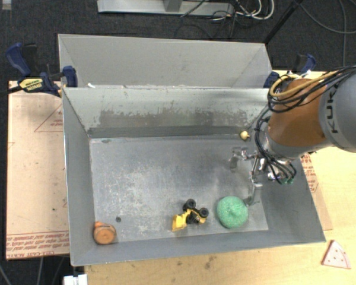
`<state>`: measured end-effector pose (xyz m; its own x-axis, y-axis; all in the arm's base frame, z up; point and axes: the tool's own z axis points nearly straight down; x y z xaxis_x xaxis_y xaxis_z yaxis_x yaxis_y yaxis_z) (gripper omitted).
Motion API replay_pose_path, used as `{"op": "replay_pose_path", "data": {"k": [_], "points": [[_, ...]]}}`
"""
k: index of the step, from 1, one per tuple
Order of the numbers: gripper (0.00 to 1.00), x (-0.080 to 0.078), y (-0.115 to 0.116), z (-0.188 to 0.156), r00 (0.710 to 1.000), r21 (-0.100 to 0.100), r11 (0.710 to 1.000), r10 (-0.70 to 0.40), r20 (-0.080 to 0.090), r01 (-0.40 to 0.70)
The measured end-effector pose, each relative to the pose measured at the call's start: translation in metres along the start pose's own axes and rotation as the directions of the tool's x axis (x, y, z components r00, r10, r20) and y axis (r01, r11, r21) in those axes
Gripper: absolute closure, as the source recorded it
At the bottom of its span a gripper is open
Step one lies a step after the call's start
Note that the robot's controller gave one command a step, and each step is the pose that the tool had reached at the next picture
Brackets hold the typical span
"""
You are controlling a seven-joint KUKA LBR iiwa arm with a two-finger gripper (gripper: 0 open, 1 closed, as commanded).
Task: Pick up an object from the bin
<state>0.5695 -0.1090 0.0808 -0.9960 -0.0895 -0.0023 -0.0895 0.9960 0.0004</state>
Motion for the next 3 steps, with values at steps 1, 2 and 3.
{"op": "replay_pose_path", "data": {"k": [1, 2, 3], "points": [[0.00, 0.039, 0.019, 0.007, 1.000, -0.003, 1.000, -0.016, -0.005, 0.016], [0.00, 0.044, 0.020, 0.008, 1.000, -0.001, 1.000, -0.031, -0.002, 0.031], [0.00, 0.057, 0.041, 0.010, 0.989, 0.000, 0.989, -0.150, -0.001, 0.150]]}}
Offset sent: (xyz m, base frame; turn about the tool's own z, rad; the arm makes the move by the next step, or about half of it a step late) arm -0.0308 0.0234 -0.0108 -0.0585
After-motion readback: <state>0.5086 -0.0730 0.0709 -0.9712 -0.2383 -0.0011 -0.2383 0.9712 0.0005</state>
